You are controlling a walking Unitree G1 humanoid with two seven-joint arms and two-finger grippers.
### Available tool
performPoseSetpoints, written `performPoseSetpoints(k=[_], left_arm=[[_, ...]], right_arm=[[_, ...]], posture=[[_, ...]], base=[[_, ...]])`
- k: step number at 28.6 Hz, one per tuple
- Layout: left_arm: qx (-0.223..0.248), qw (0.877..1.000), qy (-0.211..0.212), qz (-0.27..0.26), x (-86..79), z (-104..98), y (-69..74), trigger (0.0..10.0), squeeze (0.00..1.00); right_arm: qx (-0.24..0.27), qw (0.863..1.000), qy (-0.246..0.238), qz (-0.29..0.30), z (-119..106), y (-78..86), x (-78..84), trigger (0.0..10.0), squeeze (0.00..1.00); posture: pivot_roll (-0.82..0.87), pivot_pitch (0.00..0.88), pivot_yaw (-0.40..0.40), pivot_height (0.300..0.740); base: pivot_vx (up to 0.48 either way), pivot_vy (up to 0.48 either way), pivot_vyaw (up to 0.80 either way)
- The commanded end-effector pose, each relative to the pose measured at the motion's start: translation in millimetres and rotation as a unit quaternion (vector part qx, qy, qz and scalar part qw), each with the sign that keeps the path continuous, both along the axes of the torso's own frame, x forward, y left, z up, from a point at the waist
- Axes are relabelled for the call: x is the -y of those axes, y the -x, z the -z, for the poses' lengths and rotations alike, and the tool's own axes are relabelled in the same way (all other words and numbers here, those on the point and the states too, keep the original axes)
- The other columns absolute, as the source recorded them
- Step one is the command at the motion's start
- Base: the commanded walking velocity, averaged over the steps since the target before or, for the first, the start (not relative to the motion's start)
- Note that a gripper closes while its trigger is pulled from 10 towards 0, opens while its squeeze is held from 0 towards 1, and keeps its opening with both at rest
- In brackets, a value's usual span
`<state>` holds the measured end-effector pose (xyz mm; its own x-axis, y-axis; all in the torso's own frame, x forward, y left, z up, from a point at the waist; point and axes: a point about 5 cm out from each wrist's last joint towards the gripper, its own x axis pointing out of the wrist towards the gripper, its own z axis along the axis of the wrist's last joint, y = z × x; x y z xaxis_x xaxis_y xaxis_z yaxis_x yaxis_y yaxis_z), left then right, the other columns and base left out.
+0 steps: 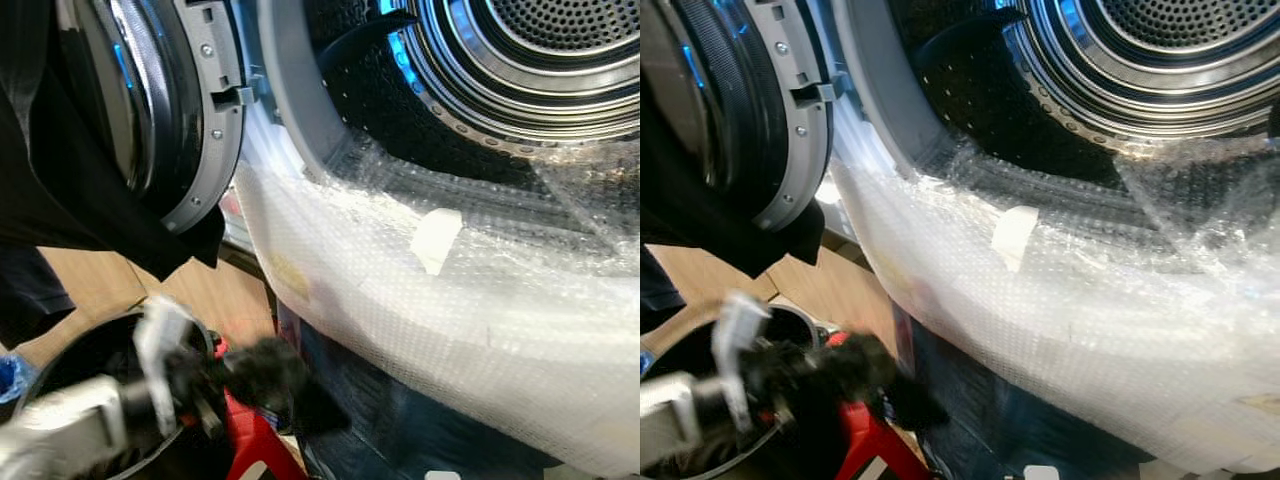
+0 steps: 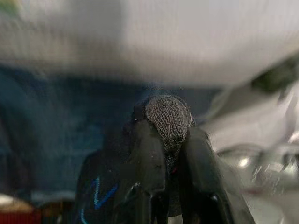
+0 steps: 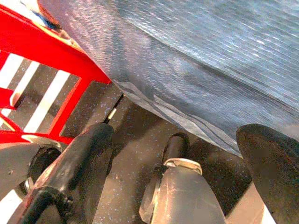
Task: Clothes washing
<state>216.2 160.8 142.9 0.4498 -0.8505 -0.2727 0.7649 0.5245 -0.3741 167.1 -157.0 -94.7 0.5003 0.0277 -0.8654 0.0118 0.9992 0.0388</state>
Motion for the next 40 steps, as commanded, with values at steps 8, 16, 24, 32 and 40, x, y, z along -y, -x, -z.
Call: performPoseSetpoints(k=[8, 16, 24, 32, 40], left_arm=[[-0.020, 0.998, -0.056, 0.026, 14.7, 43.6, -16.6, 0.0, 0.00], [-0.032, 0.994, -0.063, 0.083, 32.1, 63.8, -14.3, 0.0, 0.00], [-0.040, 0.991, -0.059, 0.111, 41.9, 71.5, -11.9, 0.0, 0.00], [-0.032, 0.985, -0.058, 0.162, 51.8, 75.2, -11.8, 0.0, 0.00], [-0.015, 0.980, -0.061, 0.191, 65.5, 74.2, -14.7, 0.0, 0.00]], right_arm=[[0.039, 0.999, -0.002, -0.027, -5.4, -7.8, 8.4, 10.0, 0.00], [0.147, 0.965, -0.051, -0.211, -29.1, -28.0, 18.9, 10.0, 0.00], [0.160, 0.914, -0.115, -0.354, -43.0, -17.3, 27.4, 10.0, 1.00], [0.203, 0.866, -0.203, -0.408, -69.7, -22.3, 18.4, 10.0, 1.00], [0.210, 0.840, -0.240, -0.439, -78.0, -29.7, -4.7, 10.0, 1.00]], posture=[[0.08, 0.023, 0.087, 0.740], [0.04, 0.030, 0.050, 0.740], [0.04, 0.062, 0.020, 0.740], [0.02, 0.080, 0.021, 0.740], [0.01, 0.072, 0.019, 0.740]], base=[[0.000, 0.000, 0.00], [0.000, 0.000, 0.00], [0.000, 0.000, 0.00], [0.000, 0.000, 0.00], [0.000, 0.000, 0.00]])
